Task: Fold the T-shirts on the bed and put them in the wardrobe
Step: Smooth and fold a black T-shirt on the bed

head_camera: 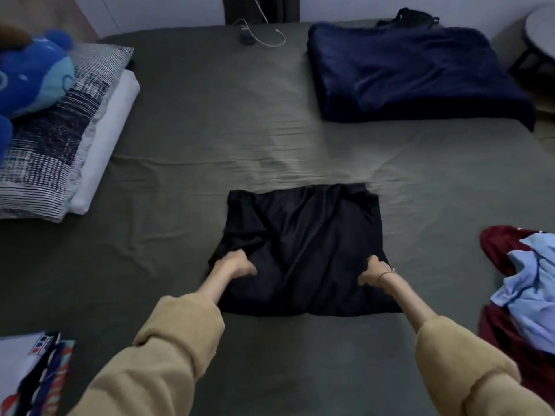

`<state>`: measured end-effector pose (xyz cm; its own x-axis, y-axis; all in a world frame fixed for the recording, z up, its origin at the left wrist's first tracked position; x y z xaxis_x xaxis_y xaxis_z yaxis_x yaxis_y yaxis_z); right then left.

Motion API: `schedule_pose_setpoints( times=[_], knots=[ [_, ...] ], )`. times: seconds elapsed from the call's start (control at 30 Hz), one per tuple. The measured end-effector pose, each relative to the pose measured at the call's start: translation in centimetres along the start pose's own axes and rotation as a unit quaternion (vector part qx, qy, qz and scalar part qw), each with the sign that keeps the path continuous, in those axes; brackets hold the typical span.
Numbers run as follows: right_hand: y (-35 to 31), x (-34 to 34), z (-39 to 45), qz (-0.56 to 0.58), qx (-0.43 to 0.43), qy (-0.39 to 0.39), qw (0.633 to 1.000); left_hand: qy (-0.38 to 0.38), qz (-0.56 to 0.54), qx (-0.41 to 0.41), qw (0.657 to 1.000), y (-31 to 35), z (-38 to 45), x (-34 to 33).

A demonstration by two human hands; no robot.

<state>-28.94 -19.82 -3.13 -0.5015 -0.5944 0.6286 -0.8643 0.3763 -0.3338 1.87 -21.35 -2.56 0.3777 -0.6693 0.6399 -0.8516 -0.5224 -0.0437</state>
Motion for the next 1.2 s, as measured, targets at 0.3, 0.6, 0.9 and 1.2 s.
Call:
schedule_pose_setpoints(
  times=[0.3,0.6,0.9,1.2],
  knots=[
    [4.3,-5.5,0.6,0.011,-0.196,0.014,0.98,0.088,0.221,-0.128,0.963,-1.2,1.2,-6.7],
    [6.3,-4.6,1.3,0.138,-0.214,0.158,0.954,0.21,0.137,-0.125,0.96,-1.1,1.3,-2.2],
    [-1.9,-0.7,1.6,0.248,0.112,0.065,0.96,-0.025,-0.062,-0.177,0.982,3.1,-0.9,-0.8],
    [-10.6,7.7,-5.1,0.353,0.194,0.275,0.873,0.054,-0.284,-0.282,0.915,10.8,-9.2,1.3]
  ],
)
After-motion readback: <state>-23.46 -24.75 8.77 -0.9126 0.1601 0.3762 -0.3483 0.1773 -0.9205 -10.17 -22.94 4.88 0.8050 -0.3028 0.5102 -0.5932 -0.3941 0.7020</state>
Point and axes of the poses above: each hand's wrist, its own z-axis towards the middle knuckle, its own x-axis out of the back of the hand, y = z × x, the point moved 2 cm from there along z, towards the middle knuckle, and after that the axes turned 13 degrees about x, right-handed, at the moved point
